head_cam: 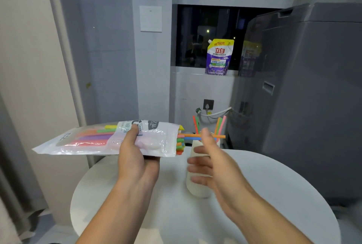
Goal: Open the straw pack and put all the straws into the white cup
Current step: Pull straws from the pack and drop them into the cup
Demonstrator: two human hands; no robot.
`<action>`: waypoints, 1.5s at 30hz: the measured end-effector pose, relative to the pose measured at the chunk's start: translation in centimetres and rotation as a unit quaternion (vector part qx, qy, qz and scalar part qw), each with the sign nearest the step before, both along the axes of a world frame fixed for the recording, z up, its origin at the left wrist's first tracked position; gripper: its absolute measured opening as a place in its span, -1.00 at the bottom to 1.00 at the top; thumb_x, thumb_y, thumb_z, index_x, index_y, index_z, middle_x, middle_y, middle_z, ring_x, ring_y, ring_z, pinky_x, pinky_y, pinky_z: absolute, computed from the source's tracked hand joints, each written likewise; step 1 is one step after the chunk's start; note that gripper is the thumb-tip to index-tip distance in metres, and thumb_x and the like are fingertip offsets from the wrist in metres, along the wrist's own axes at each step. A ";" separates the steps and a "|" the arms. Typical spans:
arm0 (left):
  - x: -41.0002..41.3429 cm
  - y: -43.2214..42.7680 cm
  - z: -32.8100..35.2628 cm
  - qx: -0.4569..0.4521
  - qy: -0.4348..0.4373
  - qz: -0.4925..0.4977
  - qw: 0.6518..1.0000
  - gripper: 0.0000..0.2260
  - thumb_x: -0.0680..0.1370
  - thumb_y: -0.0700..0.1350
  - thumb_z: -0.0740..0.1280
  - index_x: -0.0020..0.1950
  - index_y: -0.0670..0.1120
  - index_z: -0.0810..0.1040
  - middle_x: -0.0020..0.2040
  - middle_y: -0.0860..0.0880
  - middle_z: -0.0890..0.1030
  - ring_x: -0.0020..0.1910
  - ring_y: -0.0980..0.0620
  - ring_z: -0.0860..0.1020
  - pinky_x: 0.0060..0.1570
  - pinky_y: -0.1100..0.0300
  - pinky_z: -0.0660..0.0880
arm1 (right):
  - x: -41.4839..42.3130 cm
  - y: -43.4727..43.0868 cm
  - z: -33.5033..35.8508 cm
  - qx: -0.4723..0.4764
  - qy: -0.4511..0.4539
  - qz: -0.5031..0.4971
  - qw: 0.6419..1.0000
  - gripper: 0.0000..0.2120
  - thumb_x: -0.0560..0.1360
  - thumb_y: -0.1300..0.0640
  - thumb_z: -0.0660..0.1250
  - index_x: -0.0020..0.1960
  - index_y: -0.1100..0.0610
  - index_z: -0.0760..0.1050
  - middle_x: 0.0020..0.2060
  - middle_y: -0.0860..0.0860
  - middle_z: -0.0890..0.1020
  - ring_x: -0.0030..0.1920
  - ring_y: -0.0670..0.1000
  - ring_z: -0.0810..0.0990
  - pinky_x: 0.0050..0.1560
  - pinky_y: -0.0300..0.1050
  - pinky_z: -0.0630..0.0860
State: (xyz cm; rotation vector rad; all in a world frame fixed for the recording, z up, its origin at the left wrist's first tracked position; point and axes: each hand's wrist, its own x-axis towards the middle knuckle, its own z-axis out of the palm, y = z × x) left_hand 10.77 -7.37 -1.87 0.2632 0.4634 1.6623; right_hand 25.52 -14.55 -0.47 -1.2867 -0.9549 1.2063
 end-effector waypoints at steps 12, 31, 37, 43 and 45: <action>0.8 -0.7 0.0 -0.005 -0.009 0.000 1.000 -0.70 0.61 -0.12 0.39 0.35 -0.06 0.57 0.25 -0.08 0.69 0.24 -0.08 0.66 0.28 -0.18 0.55 | -3.2 4.0 0.8 0.073 0.232 -0.130 0.961 -0.59 0.72 -0.01 0.12 0.06 0.23 0.64 -0.05 0.10 0.74 -0.14 -0.02 0.68 -0.17 -0.18 0.56; 0.6 -0.3 -0.9 -0.035 -0.017 -0.048 0.998 -0.65 0.65 -0.10 0.30 0.44 -0.11 0.47 0.31 -0.20 0.64 0.24 -0.27 0.64 0.10 -0.44 0.55 | -0.4 5.5 1.9 0.161 0.344 -0.070 0.922 -0.71 0.76 0.14 0.00 0.15 0.24 0.46 -0.12 0.11 0.78 0.00 0.10 0.75 0.14 0.03 0.60; -0.6 0.3 -1.5 -0.054 -0.019 -0.050 0.997 -0.65 0.67 -0.09 0.25 0.44 -0.14 0.45 0.15 -0.23 0.71 0.01 -0.29 0.72 -0.42 -0.20 0.61 | 2.5 5.8 4.9 0.199 0.347 -0.064 0.914 -0.73 0.76 0.15 -0.01 0.11 0.23 0.43 -0.17 0.18 0.77 -0.12 0.16 0.78 -0.11 0.08 0.70; -1.5 0.9 -1.8 -0.077 -0.046 0.003 0.996 -0.75 0.65 -0.13 0.31 0.33 -0.08 0.53 -0.12 -0.07 0.76 -0.25 -0.07 0.75 -0.46 -0.01 0.62 | 6.9 6.0 8.8 0.227 0.264 -0.056 0.936 -0.76 0.74 0.18 0.02 0.12 0.25 0.44 -0.17 0.20 0.77 -0.10 0.18 0.78 -0.15 0.07 0.71; -1.5 0.8 -1.6 -0.059 -0.040 -0.002 0.997 -0.87 0.67 -0.13 0.28 0.18 -0.11 0.55 -0.26 -0.08 0.75 -0.34 -0.09 0.74 -0.52 -0.02 0.60 | 8.1 6.0 9.9 0.231 0.225 -0.065 0.944 -0.77 0.73 0.20 0.04 0.12 0.25 0.45 -0.16 0.21 0.77 -0.08 0.19 0.77 -0.15 0.07 0.71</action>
